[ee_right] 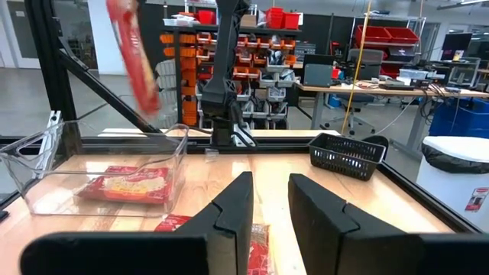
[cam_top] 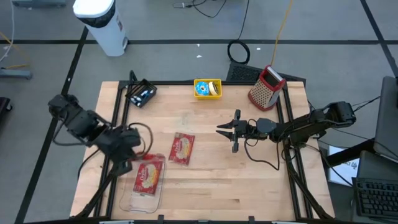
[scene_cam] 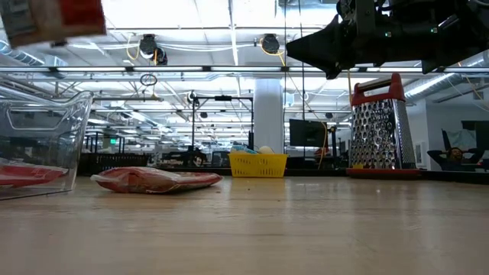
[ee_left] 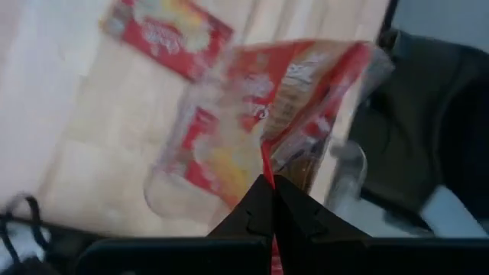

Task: Pick & Place Food Item
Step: Put the top red popcorn bag into the transparent bin

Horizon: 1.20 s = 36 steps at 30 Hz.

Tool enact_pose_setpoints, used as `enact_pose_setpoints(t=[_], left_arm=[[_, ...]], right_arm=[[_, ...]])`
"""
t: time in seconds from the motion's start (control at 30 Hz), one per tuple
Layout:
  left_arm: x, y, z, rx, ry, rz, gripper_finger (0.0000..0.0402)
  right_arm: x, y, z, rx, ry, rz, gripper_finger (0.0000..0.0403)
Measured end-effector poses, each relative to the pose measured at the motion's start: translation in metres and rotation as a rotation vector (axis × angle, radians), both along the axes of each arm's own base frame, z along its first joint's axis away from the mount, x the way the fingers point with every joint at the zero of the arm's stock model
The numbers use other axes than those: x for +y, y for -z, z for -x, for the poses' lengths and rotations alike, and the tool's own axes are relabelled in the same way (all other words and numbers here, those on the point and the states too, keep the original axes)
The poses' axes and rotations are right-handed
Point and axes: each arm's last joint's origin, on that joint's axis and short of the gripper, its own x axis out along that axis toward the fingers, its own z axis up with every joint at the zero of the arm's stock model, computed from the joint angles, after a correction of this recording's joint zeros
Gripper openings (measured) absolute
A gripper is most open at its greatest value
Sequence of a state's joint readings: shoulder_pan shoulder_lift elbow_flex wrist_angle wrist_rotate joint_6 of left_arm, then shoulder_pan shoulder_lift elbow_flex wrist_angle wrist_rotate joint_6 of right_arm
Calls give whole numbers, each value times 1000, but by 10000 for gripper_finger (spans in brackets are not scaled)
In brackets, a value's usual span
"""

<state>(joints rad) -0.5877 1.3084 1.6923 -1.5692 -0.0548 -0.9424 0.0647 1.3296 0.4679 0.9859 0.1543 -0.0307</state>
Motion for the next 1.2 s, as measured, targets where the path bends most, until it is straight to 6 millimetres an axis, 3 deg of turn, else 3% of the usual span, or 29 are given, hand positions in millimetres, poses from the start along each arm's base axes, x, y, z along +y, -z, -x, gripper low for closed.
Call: enact_pose_setpoints(t=[0.23, 0.6, 1.03, 1.2], left_arm=[[-29, 6, 10, -1, 56, -52, 0], [-73, 39, -13, 69, 168, -210, 0], [-94, 79, -29, 195, 132, -265, 0], [-94, 95, -34, 90, 234, -151, 0]], right_arm=[[0, 0, 0, 0, -1, -1, 77], [0, 0, 0, 0, -1, -2, 77], [0, 0, 0, -2, -2, -15, 77], [0, 0, 0, -2, -2, -16, 77]])
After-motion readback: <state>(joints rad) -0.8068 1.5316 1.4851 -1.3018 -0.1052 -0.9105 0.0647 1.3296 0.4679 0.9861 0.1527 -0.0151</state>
